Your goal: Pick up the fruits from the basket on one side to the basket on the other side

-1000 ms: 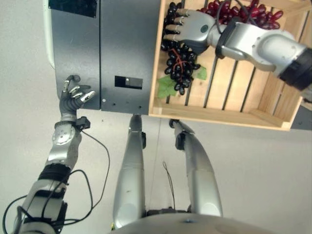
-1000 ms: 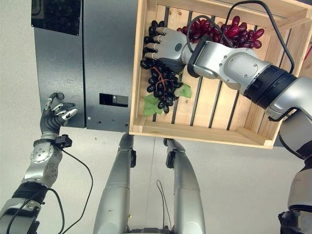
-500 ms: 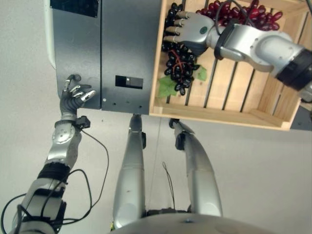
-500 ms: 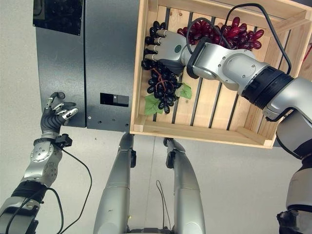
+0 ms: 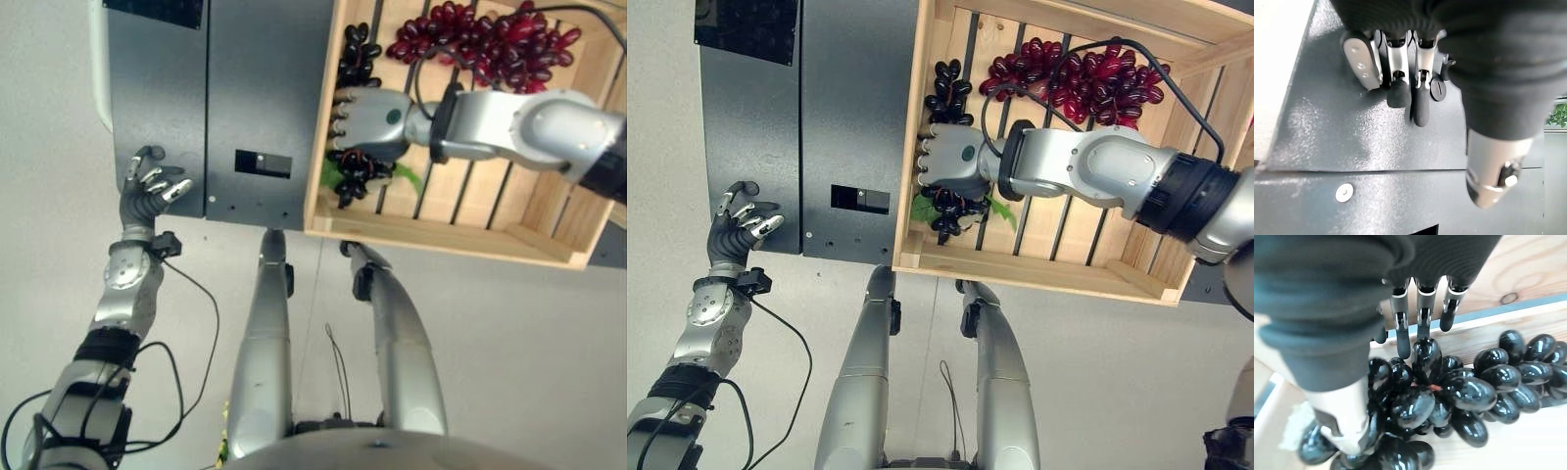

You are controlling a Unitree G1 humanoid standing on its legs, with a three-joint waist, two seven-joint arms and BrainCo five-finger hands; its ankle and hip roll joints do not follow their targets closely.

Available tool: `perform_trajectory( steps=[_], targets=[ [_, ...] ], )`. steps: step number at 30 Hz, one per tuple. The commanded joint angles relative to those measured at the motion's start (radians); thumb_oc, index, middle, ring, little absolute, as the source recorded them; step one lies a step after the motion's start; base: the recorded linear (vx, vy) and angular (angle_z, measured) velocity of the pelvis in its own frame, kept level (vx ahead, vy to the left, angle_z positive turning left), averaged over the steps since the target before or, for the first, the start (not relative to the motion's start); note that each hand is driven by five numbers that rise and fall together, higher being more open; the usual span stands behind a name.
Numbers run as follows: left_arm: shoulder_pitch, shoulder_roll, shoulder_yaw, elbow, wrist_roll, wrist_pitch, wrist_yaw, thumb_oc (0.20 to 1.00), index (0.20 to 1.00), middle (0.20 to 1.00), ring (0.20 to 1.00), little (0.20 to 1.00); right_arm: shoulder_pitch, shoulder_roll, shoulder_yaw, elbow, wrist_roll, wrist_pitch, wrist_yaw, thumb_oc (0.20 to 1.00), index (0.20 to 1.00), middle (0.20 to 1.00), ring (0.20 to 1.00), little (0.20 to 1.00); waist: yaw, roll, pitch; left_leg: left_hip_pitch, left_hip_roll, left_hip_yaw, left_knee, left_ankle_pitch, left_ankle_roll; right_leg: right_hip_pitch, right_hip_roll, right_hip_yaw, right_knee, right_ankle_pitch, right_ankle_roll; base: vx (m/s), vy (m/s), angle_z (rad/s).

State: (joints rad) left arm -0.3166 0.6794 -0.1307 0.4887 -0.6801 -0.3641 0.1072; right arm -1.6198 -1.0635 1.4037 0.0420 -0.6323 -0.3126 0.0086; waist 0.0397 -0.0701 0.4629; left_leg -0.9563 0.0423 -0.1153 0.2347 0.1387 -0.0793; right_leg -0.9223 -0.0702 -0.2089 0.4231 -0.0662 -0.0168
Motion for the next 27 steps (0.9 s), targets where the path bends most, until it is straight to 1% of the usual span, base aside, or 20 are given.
perform_trajectory(
  steps=[1, 9, 19, 25, 27],
  targets=[
    [0.060, -0.003, 0.001, 0.043, 0.030, 0.068, -0.023, 1.000, 1.000, 1.000, 1.000, 1.000, -0.068, -0.068, -0.004, -0.157, 0.077, -0.049, 0.003, 1.000, 1.000, 1.000, 1.000, 1.000, -0.014, -0.102, 0.057, 0.022, 0.035, 0.013, 0.080, -0.089, -0.039, 0.019, -0.060, 0.045, -0.044, 0.046, 0.150, 0.00, 0.000, 0.00],
    [0.071, 0.001, 0.004, 0.035, 0.034, 0.069, -0.029, 1.000, 1.000, 1.000, 1.000, 1.000, -0.067, -0.090, -0.004, -0.170, 0.093, -0.054, 0.010, 1.000, 1.000, 1.000, 1.000, 1.000, -0.014, -0.106, 0.057, 0.028, 0.039, 0.014, 0.071, -0.086, -0.041, 0.023, -0.059, 0.043, -0.040, 0.043, 0.149, 0.00, 0.000, 0.00],
    [0.066, 0.006, -0.001, 0.039, 0.034, 0.066, -0.030, 1.000, 1.000, 1.000, 1.000, 1.000, -0.047, -0.068, -0.004, -0.138, 0.096, -0.051, 0.016, 1.000, 1.000, 1.000, 1.000, 1.000, -0.011, -0.097, 0.057, 0.017, 0.036, 0.013, 0.078, -0.087, -0.040, 0.015, -0.058, 0.046, -0.033, 0.038, 0.149, 0.00, 0.000, 0.00],
    [0.039, 0.008, -0.034, 0.049, 0.034, 0.063, -0.026, 1.000, 1.000, 1.000, 1.000, 1.000, -0.020, 0.045, -0.004, 0.032, 0.070, -0.025, 0.034, 1.000, 1.000, 1.000, 1.000, 1.000, 0.001, -0.085, 0.057, 0.003, 0.033, 0.010, 0.084, -0.089, -0.037, 0.000, -0.060, 0.045, -0.029, 0.038, 0.149, 0.00, 0.000, 0.00],
    [0.032, 0.007, -0.043, 0.051, 0.033, 0.060, -0.024, 1.000, 1.000, 1.000, 1.000, 1.000, -0.011, 0.083, -0.004, 0.093, 0.053, -0.015, 0.026, 1.000, 1.000, 1.000, 1.000, 1.000, 0.005, -0.079, 0.057, -0.005, 0.032, 0.007, 0.087, -0.088, -0.037, -0.008, -0.062, 0.044, -0.024, 0.037, 0.149, 0.00, 0.000, 0.00]
  ],
)
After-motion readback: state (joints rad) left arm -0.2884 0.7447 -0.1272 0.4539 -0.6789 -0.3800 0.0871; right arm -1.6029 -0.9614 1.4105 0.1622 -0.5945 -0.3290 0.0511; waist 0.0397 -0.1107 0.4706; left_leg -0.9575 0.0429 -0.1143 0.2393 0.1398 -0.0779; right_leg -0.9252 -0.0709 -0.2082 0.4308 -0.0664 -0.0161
